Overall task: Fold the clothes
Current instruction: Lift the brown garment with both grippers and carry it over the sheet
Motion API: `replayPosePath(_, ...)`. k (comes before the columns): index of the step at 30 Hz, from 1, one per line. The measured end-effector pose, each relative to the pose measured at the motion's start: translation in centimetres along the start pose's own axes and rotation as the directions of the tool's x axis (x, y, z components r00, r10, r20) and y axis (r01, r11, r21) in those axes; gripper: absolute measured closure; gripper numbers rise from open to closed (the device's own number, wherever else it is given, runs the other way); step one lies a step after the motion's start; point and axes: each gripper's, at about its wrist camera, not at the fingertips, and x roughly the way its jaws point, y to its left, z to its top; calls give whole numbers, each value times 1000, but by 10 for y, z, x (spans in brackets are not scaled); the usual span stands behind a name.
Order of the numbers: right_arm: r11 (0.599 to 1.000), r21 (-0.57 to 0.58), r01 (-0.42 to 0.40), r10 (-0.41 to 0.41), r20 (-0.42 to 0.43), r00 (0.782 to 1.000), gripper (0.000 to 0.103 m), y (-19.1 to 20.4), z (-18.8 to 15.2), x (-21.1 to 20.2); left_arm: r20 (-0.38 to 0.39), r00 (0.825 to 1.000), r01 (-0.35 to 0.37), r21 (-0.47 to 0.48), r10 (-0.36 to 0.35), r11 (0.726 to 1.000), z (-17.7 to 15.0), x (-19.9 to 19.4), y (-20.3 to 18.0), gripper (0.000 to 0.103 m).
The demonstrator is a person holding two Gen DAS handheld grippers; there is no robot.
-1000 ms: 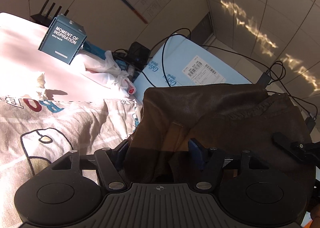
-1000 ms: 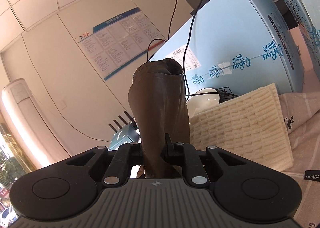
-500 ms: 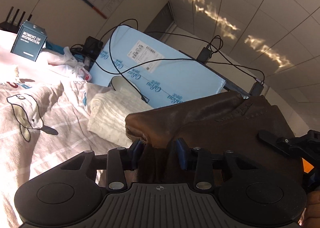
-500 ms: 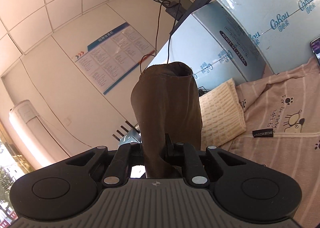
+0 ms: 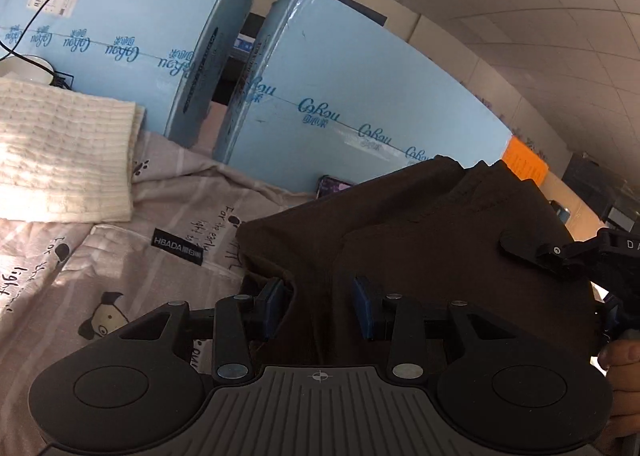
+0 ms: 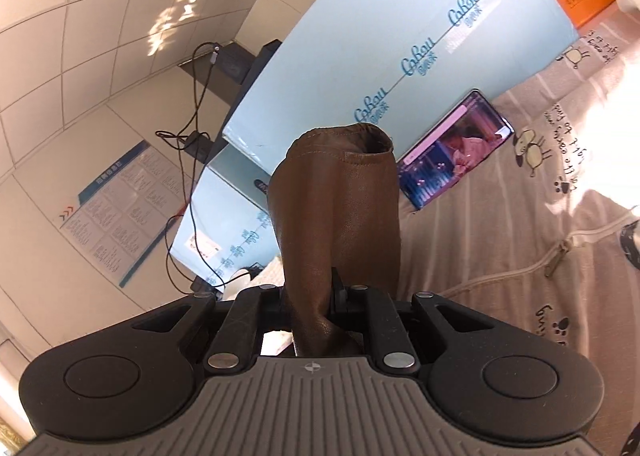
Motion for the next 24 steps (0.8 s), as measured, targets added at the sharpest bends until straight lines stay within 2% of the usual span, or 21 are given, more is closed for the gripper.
replayPosePath(5, 987, 60, 148, -145, -52, 988, 90, -53, 14, 6, -17, 1000, -18, 29, 18, 999, 8, 6, 1, 65)
replayPosePath(10, 979, 57, 195, -192, -54, 980, 80, -75, 11, 1, -3, 999, -39, 76, 39, 996, 25, 12, -1, 59)
replayPosePath(13, 972, -31, 232, -233, -43, 971, 71, -67, 7, 1, -11, 999, -37, 101, 38, 994, 33, 25, -4, 58)
replayPosePath(14, 967, -64, 248, -250, -32, 968, 68, -64, 6, 0, -17, 999, -33, 107, 35, 994, 35, 29, -5, 54)
replayPosePath(15, 960, -92, 266, -268, -11, 963, 67, -60, 5, -2, -20, 999, -30, 111, 32, 993, 37, 33, -5, 45)
replayPosePath(16, 951, -119, 284, -285, 11, 959, 60, -57, 4, -4, -22, 999, -26, 115, 29, 993, 39, 37, -5, 43)
replayPosePath(17, 936, -158, 314, -311, 48, 949, 51, -53, 3, -6, -24, 999, -23, 118, 26, 993, 41, 40, -4, 42)
replayPosePath(21, 854, -330, 401, -345, 216, 913, 40, -33, -5, -16, -40, 999, -15, 69, 18, 998, 45, 50, 15, 40)
replayPosePath(23, 827, -420, 374, -295, 241, 924, 31, -23, -10, -20, -56, 998, -6, 10, 6, 1000, 46, 53, 29, 40)
replayPosePath(24, 820, -466, 333, -255, 224, 941, 30, -18, -14, -21, -63, 998, -1, -24, 0, 1000, 46, 53, 36, 40)
